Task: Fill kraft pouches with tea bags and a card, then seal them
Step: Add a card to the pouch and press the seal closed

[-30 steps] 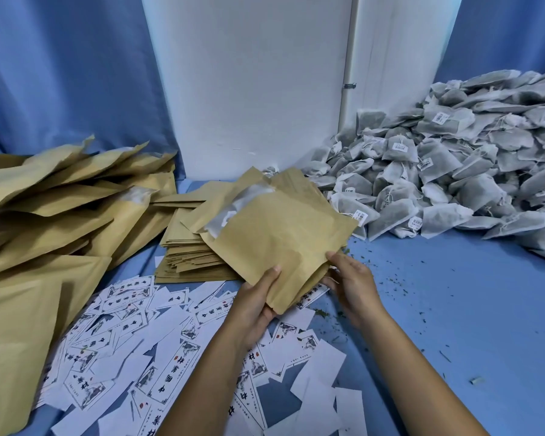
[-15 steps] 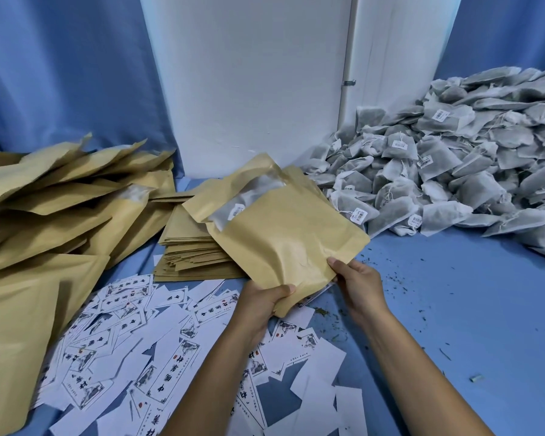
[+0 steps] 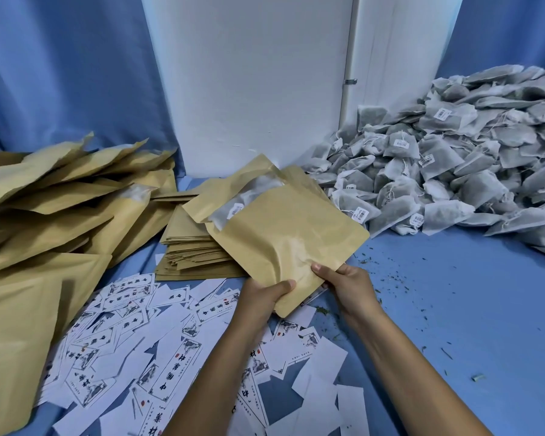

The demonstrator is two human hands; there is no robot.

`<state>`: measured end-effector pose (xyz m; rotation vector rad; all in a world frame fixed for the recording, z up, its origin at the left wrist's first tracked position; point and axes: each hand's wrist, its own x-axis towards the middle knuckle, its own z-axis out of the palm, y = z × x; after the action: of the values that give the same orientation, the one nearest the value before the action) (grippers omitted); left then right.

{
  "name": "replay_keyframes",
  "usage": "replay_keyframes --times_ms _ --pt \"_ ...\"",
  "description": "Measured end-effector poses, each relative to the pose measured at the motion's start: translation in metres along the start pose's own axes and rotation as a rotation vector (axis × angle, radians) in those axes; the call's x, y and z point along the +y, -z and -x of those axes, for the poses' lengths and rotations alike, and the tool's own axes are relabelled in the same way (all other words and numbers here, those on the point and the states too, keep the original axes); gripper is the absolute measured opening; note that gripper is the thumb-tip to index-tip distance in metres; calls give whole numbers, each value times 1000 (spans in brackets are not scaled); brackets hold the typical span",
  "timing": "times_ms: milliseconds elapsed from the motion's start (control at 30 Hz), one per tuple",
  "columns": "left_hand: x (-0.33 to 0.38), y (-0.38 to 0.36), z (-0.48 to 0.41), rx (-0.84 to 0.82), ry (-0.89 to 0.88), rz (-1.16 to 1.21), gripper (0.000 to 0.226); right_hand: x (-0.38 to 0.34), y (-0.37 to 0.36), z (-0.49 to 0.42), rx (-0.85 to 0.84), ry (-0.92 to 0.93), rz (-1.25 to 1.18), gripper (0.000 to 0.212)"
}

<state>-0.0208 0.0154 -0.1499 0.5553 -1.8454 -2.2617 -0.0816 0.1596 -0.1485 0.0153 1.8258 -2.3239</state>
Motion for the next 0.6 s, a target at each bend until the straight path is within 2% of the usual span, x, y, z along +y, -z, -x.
replay_keyframes --times_ms 67,167,233,400,500,600 --pt "0 -1 -1 -10 10 11 25 1 1 0 15 9 -15 39" --pt "-1 -1 -3 -18 8 12 23 0 0 1 -25 -37 -117 11" --pt "-1 -2 -3 -29 14 20 23 0 -1 1 -2 -38 -195 12" --pt "2 1 1 -151 58 0 23 -2 -2 5 132 68 -184 6" --pt "4 4 3 -215 83 -26 24 -2 0 4 136 87 -179 10" --pt "4 4 5 -211 67 -39 26 -2 0 3 131 93 -195 15"
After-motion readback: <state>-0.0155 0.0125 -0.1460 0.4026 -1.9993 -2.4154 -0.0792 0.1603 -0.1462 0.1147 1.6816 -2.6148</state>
